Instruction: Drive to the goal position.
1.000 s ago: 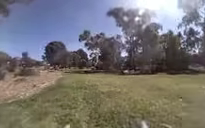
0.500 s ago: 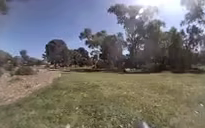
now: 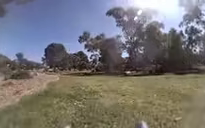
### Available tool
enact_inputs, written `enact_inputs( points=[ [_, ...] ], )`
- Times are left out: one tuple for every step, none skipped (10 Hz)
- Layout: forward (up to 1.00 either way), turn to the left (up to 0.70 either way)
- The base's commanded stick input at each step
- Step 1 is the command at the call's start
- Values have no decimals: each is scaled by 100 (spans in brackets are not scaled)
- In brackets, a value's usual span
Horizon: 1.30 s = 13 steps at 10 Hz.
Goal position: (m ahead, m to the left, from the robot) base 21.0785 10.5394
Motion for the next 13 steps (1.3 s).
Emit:
enact_inputs(
  points=[
    [100,0],
    [100,0],
    [100,0],
    [100,0],
    [100,0],
    [100,0],
    [100,0],
    [100,0],
    [100,0],
    [100,0],
    [100,0],
    [100,0],
    [100,0]
  ],
)
